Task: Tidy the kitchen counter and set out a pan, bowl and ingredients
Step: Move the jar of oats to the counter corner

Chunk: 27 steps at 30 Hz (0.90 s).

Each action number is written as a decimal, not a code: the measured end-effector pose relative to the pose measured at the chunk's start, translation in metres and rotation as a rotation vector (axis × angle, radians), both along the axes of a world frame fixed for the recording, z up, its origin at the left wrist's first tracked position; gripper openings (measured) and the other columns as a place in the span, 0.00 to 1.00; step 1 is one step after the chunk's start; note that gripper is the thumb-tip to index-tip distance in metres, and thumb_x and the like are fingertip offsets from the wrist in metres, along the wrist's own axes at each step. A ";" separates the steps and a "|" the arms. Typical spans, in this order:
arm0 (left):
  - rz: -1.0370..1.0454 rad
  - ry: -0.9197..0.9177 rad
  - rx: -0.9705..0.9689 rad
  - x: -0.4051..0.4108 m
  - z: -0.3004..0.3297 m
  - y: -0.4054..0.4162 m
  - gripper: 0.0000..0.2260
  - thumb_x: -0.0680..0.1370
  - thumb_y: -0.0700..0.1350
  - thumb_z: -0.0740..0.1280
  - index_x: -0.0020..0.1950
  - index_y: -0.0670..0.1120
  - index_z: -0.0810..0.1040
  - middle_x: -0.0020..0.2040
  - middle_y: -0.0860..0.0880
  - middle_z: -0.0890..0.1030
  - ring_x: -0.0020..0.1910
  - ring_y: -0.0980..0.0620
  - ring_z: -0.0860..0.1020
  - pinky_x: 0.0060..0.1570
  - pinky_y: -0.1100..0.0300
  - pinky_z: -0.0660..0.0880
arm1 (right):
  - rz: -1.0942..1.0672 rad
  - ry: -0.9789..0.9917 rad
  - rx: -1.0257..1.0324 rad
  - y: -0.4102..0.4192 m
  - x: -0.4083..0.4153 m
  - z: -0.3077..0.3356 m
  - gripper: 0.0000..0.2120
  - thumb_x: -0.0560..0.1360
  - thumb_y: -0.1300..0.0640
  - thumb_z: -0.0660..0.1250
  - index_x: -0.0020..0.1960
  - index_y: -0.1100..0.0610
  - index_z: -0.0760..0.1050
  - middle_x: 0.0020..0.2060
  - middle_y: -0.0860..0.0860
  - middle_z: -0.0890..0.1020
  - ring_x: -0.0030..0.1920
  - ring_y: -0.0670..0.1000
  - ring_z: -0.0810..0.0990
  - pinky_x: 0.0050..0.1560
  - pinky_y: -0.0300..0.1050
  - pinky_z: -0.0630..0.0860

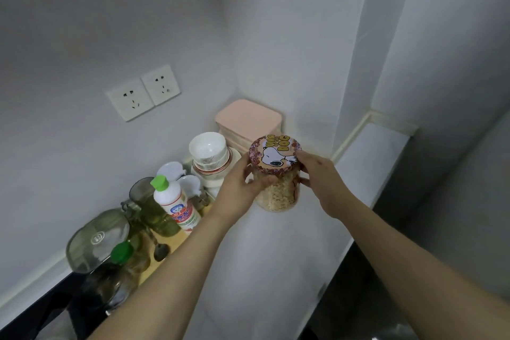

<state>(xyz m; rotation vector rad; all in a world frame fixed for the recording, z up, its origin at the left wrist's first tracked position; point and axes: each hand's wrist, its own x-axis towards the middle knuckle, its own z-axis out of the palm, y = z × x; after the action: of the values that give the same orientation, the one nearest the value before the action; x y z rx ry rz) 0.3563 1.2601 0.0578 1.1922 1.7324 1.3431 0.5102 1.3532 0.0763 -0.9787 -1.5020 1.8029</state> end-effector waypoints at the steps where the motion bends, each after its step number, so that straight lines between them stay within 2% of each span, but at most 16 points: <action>1: -0.004 -0.008 -0.010 -0.004 -0.007 0.008 0.28 0.71 0.46 0.75 0.69 0.52 0.72 0.62 0.59 0.79 0.63 0.59 0.75 0.67 0.54 0.70 | -0.011 0.004 -0.016 0.007 -0.004 -0.006 0.14 0.81 0.52 0.59 0.47 0.48 0.83 0.46 0.42 0.85 0.47 0.38 0.82 0.54 0.45 0.76; 4: -0.024 -0.004 -0.037 -0.014 -0.025 0.030 0.27 0.72 0.42 0.76 0.69 0.50 0.73 0.60 0.60 0.80 0.62 0.60 0.76 0.65 0.58 0.71 | -0.057 0.003 -0.053 0.025 -0.012 -0.025 0.13 0.81 0.54 0.59 0.49 0.50 0.83 0.47 0.44 0.85 0.44 0.37 0.82 0.49 0.41 0.76; 7: -0.047 0.018 -0.069 -0.023 -0.041 0.053 0.28 0.69 0.46 0.77 0.68 0.52 0.73 0.58 0.61 0.80 0.60 0.61 0.77 0.63 0.60 0.72 | -0.114 -0.031 -0.117 0.041 -0.019 -0.048 0.13 0.80 0.52 0.59 0.49 0.48 0.82 0.48 0.44 0.85 0.47 0.38 0.81 0.53 0.43 0.76; 9: -0.061 0.014 -0.080 -0.028 -0.053 0.066 0.29 0.68 0.47 0.77 0.67 0.54 0.73 0.57 0.62 0.81 0.59 0.62 0.77 0.60 0.64 0.73 | -0.134 -0.040 -0.155 0.051 -0.024 -0.061 0.13 0.80 0.52 0.59 0.50 0.48 0.82 0.47 0.43 0.85 0.47 0.37 0.81 0.52 0.43 0.76; 12: -0.054 -0.027 -0.073 -0.035 -0.069 0.088 0.27 0.70 0.41 0.77 0.66 0.55 0.74 0.56 0.62 0.81 0.58 0.63 0.77 0.55 0.68 0.73 | -0.176 -0.015 -0.198 0.068 -0.035 -0.074 0.13 0.81 0.53 0.58 0.50 0.50 0.81 0.44 0.42 0.85 0.43 0.34 0.81 0.45 0.37 0.75; 15: -0.039 -0.032 -0.060 -0.040 -0.082 0.107 0.27 0.71 0.39 0.76 0.67 0.53 0.74 0.58 0.62 0.80 0.59 0.64 0.76 0.53 0.69 0.73 | -0.204 -0.010 -0.205 0.086 -0.045 -0.082 0.13 0.82 0.53 0.57 0.50 0.49 0.80 0.42 0.40 0.85 0.40 0.32 0.81 0.40 0.35 0.74; 20: -0.043 -0.020 -0.056 -0.048 -0.105 0.131 0.29 0.72 0.41 0.76 0.71 0.51 0.71 0.62 0.58 0.80 0.61 0.62 0.76 0.56 0.70 0.72 | -0.236 -0.028 -0.207 0.111 -0.057 -0.097 0.13 0.82 0.54 0.57 0.58 0.51 0.79 0.49 0.45 0.84 0.42 0.34 0.82 0.42 0.37 0.75; 23: -0.065 -0.032 -0.064 -0.053 -0.116 0.144 0.30 0.72 0.40 0.76 0.72 0.50 0.70 0.63 0.56 0.79 0.63 0.59 0.76 0.61 0.62 0.73 | -0.244 -0.019 -0.188 0.122 -0.060 -0.105 0.12 0.82 0.55 0.57 0.53 0.46 0.79 0.44 0.39 0.84 0.41 0.32 0.81 0.43 0.36 0.76; 24: -0.063 -0.031 -0.063 -0.054 -0.119 0.147 0.30 0.72 0.40 0.76 0.72 0.50 0.70 0.63 0.55 0.79 0.63 0.59 0.76 0.61 0.62 0.74 | -0.245 -0.015 -0.182 0.124 -0.060 -0.106 0.12 0.82 0.55 0.57 0.50 0.44 0.79 0.42 0.38 0.84 0.41 0.33 0.81 0.43 0.35 0.76; 27: -0.040 -0.035 -0.047 -0.052 -0.123 0.155 0.31 0.71 0.40 0.76 0.72 0.49 0.70 0.62 0.55 0.80 0.60 0.62 0.77 0.55 0.71 0.72 | -0.230 -0.008 -0.188 0.132 -0.061 -0.108 0.14 0.82 0.57 0.57 0.48 0.44 0.78 0.40 0.37 0.84 0.41 0.34 0.82 0.39 0.31 0.77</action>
<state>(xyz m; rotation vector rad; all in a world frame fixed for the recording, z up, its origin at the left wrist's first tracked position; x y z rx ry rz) 0.3042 1.4148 -0.0652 1.1651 1.6974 1.2851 0.4495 1.4856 -0.0322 -1.1977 -1.1856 1.7964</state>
